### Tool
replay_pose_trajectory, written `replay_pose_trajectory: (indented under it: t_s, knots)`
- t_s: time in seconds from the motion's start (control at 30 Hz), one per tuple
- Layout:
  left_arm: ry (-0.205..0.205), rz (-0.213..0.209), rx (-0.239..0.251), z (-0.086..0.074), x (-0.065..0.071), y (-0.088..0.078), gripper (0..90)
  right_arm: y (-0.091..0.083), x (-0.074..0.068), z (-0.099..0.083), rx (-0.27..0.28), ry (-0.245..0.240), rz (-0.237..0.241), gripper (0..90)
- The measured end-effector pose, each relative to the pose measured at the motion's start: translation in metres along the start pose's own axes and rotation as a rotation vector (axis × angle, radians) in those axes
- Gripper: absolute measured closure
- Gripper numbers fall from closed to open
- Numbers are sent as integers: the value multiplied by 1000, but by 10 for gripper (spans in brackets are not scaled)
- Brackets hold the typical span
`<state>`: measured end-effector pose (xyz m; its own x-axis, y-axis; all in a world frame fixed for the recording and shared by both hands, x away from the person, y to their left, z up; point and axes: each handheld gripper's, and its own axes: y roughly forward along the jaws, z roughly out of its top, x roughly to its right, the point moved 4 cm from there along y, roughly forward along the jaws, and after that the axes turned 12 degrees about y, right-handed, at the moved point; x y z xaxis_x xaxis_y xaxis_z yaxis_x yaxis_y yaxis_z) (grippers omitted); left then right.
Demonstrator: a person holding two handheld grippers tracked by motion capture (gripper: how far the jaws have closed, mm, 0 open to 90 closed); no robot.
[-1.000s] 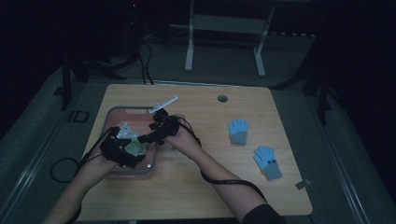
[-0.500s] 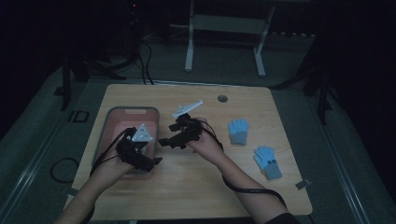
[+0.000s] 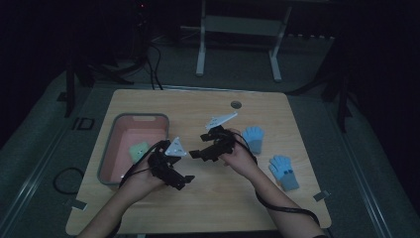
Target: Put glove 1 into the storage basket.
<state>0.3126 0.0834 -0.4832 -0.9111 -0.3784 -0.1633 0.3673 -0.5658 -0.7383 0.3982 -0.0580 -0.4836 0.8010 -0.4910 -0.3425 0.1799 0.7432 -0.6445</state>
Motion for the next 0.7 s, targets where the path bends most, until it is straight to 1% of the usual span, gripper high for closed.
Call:
replay_pose_trajectory:
  t_s: [0.03,0.1,0.13,0.23,0.37,0.47,0.53,0.6,0.63,0.7]
  knots:
    - [1,-10,6,1,2,4,22,-2,2,-2,5,0,-4,145]
    - [5,-15,17,3,5,10,22,-7,5,-6,9,1,-16,144]
    - [2,-23,29,5,7,13,22,-9,7,-8,13,4,-16,144]
    - [0,-17,60,8,11,20,22,-17,10,-13,27,8,-22,144]
    - [-10,-40,88,11,17,29,22,-27,14,-22,43,9,-24,144]
    - [-13,-39,110,10,22,36,22,-33,17,-31,40,18,-24,144]
    - [-24,-63,125,8,25,42,23,-35,20,-38,36,18,-28,141]
    - [-26,-86,142,5,28,48,23,-38,23,-46,31,25,-38,122]
    - [-30,-90,148,3,29,51,23,-38,24,-50,33,33,-40,115]
    - [-33,-103,161,0,32,57,23,-39,28,-58,19,41,-69,115]
